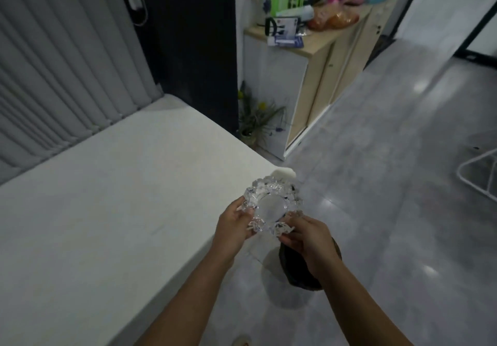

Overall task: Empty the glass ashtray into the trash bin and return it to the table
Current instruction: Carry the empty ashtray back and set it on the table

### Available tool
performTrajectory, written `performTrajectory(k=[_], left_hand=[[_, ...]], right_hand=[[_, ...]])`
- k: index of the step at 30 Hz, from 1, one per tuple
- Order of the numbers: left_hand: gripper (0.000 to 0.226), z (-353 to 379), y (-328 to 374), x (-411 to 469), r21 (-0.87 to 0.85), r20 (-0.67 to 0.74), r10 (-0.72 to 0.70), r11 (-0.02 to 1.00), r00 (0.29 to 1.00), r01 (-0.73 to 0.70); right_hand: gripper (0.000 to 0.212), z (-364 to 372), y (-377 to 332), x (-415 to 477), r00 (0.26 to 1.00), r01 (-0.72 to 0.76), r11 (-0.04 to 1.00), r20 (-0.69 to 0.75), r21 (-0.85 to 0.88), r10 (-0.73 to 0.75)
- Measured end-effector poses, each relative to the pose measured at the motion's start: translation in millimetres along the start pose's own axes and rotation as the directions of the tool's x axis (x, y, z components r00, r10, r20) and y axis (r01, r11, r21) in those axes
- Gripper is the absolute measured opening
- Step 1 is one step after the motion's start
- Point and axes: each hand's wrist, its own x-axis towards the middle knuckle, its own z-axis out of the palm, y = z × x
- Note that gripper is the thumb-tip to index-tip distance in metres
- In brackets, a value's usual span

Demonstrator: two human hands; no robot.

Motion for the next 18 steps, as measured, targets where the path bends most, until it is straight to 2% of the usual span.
performTrajectory(k=[7, 13, 18], left_hand=[[0.040, -56.6, 22.5, -26.3, -0.075, -0.262, 0.036, 0.996, 0.964, -0.057], [0.038, -115.5, 10.1, -53.4, -0.185, -0.486, -0.001, 0.978, 0.874, -0.101], [0.037, -178.8, -10.9, -84.3, -0.217, -0.601, -0.046, 0.970, 0.798, -0.107]], right_hand=[[0.014, 69.5, -1.1, 2.6, 0.976, -0.024, 0.995, 0.214, -0.095, 0.044], [0.016, 129.6, 24.1, -5.6, 0.897, -0.057, 0.969, 0.414, -0.242, 0.157], [0.010, 187.4, 58.4, -21.9, 0.821, -0.057, 0.920, 0.506, -0.387, 0.264]])
